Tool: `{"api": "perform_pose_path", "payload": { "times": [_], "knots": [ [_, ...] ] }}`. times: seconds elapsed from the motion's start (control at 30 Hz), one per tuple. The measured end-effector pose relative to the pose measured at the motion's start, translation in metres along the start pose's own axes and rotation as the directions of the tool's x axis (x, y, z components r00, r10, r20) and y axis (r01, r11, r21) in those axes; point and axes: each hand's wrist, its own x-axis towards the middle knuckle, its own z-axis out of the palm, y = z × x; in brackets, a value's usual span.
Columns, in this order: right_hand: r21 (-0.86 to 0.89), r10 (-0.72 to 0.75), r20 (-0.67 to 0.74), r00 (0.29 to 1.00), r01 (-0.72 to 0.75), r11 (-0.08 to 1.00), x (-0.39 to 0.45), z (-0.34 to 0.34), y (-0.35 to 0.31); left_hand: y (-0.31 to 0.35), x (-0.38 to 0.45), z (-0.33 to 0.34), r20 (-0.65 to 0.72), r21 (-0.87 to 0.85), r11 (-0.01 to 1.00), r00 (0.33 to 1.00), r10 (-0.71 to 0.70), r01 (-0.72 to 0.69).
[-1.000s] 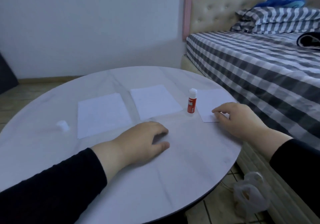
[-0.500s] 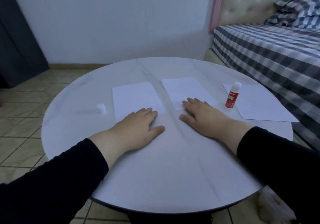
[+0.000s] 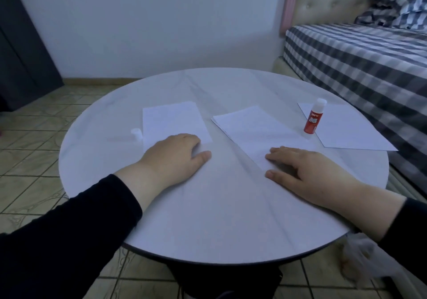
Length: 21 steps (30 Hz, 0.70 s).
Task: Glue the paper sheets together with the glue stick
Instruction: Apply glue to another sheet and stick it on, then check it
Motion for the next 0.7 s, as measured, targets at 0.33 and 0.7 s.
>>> {"api": "perform_pose_path", "payload": {
  "times": [0.33,0.7],
  "knots": [
    [0.08,-0.05,-0.017,0.999,0.052,0.995,-0.016,-0.005,0.01,0.031,-0.002,0.008,-0.08,-0.091,0.961,0.964,0.254,-0.26],
    [0.357,-0.02,0.053,0.998,0.0,0.934,-0.02,-0.022,0.041,0.022,-0.001,0.013,-0.073,-0.137,0.912,0.922,0.379,-0.386]
  ]
}}
